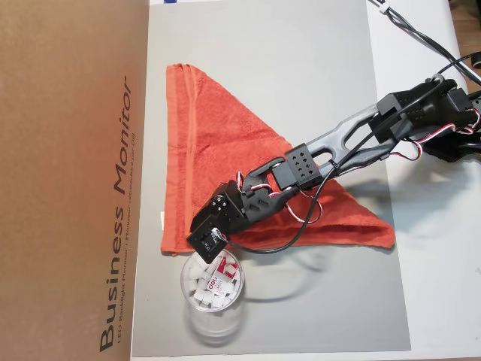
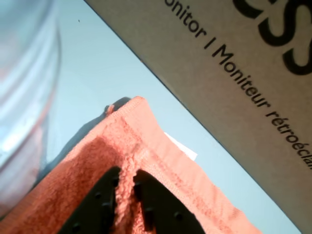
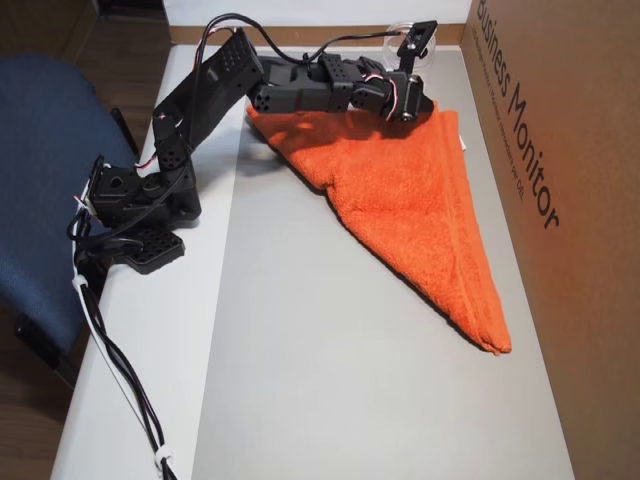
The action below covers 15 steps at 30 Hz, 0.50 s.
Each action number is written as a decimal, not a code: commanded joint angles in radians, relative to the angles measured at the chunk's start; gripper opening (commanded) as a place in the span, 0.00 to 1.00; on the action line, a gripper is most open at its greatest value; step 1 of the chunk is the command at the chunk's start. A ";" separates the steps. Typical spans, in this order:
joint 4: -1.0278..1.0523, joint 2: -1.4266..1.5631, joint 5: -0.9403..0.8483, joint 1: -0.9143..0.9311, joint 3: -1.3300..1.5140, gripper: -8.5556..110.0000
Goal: Fold the blanket.
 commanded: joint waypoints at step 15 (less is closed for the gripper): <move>-0.005 0.014 0.244 -0.025 -0.018 0.19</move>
